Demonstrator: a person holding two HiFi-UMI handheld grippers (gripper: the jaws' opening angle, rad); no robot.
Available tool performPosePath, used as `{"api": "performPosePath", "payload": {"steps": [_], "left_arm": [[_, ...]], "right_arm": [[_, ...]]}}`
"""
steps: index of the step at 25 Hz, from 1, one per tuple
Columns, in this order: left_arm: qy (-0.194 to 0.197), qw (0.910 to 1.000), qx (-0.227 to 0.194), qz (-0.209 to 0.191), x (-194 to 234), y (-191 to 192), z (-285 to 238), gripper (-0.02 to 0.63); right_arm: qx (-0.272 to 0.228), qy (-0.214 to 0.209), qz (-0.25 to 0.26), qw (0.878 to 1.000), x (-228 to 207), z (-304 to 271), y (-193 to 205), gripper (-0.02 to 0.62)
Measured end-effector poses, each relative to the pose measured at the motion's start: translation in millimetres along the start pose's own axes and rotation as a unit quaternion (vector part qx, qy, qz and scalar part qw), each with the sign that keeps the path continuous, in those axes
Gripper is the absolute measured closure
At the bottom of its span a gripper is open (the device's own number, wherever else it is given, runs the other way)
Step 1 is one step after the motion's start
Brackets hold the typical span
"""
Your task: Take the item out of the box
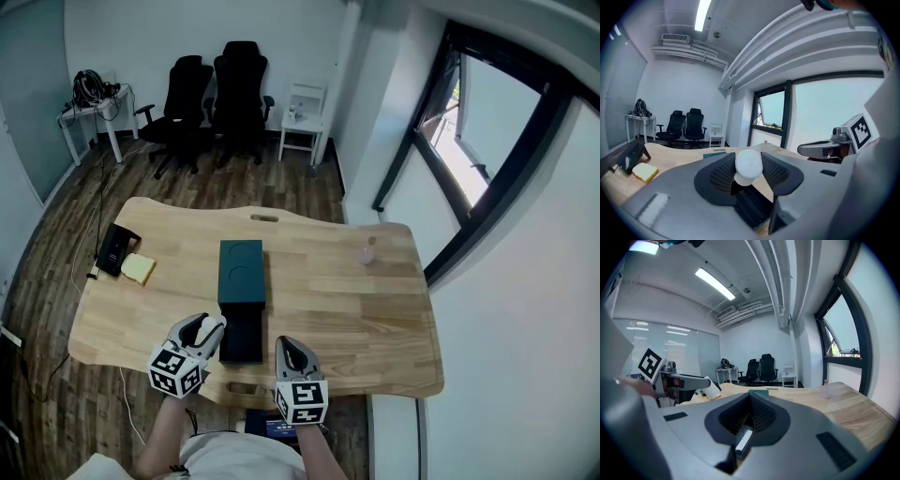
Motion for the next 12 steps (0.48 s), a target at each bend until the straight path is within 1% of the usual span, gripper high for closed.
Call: {"api": "performPosePath", "payload": {"steps": [7,12], "left_arm": [[0.006,0.9999,0.012,-0.007,-2,4,-6,0.434],[0.003,0.9999,0.014,0.002,6,8,-7,0.434]], "right_arm": [[0.008,0.010,-0.004,1.000,-7,-3,5,0.591],[0.010,0.016,-0.005,1.000,-14,-6,5,0.591]]}}
Point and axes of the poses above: the fingertips, and each gripper's own axes: z backward along the fingers, x to its left, y out of its underside, the point moved 5 cm from there along z, backward along the fingers, and after that the axes turned 5 degrees about y, right-handed, at the moved point
